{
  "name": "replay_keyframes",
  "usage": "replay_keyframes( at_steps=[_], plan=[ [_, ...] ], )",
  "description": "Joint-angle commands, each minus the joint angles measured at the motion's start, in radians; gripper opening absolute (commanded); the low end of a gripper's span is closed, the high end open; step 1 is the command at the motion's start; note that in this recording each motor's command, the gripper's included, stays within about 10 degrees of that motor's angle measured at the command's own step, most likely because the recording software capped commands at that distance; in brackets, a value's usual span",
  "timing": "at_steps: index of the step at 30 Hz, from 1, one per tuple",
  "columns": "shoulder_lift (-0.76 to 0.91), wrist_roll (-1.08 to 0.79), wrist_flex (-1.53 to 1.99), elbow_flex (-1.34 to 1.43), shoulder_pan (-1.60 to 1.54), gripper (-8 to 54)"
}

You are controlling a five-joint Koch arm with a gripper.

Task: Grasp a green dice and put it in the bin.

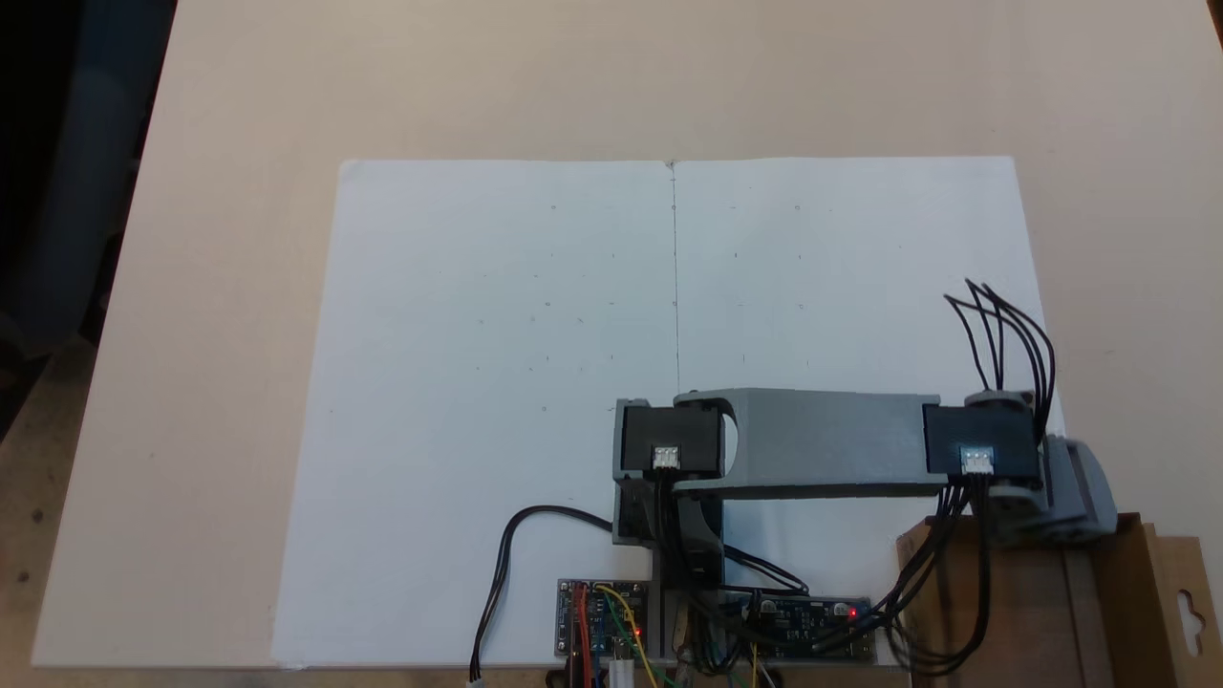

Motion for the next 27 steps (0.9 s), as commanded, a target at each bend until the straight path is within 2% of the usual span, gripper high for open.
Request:
replay_keyframes(
  at_steps=[1,11,15,16,18,20,27],
  plan=[
    [-0.023,-0.137,-0.103,-0.021,0.044,12.7],
    [-0.209,-0.276,-0.196,-0.02,0.178,12.7],
    [-0.225,-0.278,-0.195,-0.017,0.199,12.7],
    [-0.225,-0.278,-0.193,-0.011,0.201,13.9],
    [-0.235,-0.276,-0.193,0.011,0.199,29.6],
    [-0.236,-0.276,-0.192,0.023,0.198,35.8],
    [-0.233,-0.273,-0.198,0.028,0.179,37.0]
  ],
)
